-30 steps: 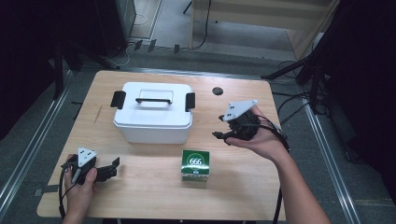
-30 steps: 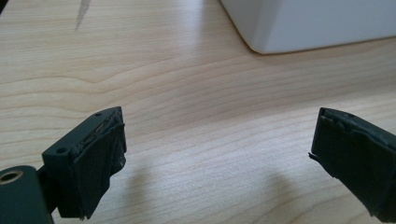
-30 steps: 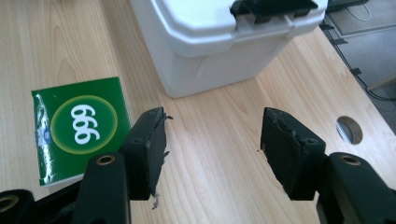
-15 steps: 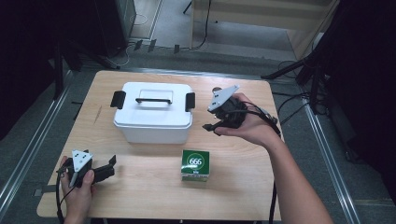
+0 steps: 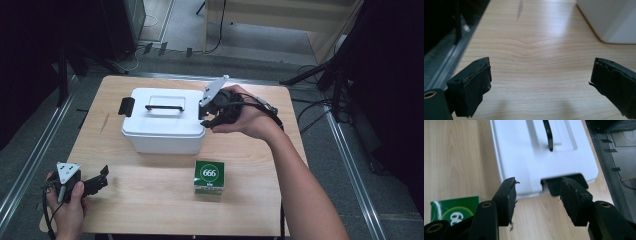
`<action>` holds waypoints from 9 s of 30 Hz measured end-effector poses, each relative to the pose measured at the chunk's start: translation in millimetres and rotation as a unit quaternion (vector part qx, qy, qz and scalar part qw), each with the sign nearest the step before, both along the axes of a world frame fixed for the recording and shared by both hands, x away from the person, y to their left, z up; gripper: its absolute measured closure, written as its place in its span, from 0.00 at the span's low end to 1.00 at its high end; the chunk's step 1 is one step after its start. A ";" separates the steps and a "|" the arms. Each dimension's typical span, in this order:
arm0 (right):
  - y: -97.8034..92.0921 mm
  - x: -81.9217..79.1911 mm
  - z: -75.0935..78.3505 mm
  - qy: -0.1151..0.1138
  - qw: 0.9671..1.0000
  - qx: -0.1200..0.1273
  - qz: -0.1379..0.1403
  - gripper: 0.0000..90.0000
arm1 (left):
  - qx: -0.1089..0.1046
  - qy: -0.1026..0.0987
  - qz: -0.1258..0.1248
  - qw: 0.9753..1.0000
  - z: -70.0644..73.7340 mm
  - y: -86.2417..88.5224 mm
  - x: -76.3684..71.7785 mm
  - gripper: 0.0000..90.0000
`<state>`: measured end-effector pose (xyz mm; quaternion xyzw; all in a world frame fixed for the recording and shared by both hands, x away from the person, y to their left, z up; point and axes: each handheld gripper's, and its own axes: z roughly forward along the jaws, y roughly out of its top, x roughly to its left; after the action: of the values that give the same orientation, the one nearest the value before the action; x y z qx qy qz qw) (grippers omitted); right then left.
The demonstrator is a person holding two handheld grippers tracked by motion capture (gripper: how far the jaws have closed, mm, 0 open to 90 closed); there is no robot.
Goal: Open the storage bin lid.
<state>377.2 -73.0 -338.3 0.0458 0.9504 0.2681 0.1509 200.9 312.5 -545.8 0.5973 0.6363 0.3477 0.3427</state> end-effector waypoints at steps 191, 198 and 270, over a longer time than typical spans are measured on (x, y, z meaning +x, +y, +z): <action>-146.4 8.5 -4.4 -0.007 0.988 -0.116 -0.100 0.96 | 0.018 0.051 -0.015 0.998 -7.9 -3.1 2.7 0.04; -155.6 10.1 -22.2 -0.001 0.987 -0.117 -0.108 0.96 | 0.021 0.050 -0.021 0.998 -7.6 -3.4 2.1 0.04; -131.7 -18.9 -100.2 0.057 0.991 -0.049 -0.109 0.00 | 0.019 0.052 -0.040 0.998 -7.7 -3.6 2.6 0.05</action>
<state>358.4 -204.7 -438.5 0.1569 0.9588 0.1997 0.1272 203.5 308.9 -553.6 0.6458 0.6220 0.3148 0.3114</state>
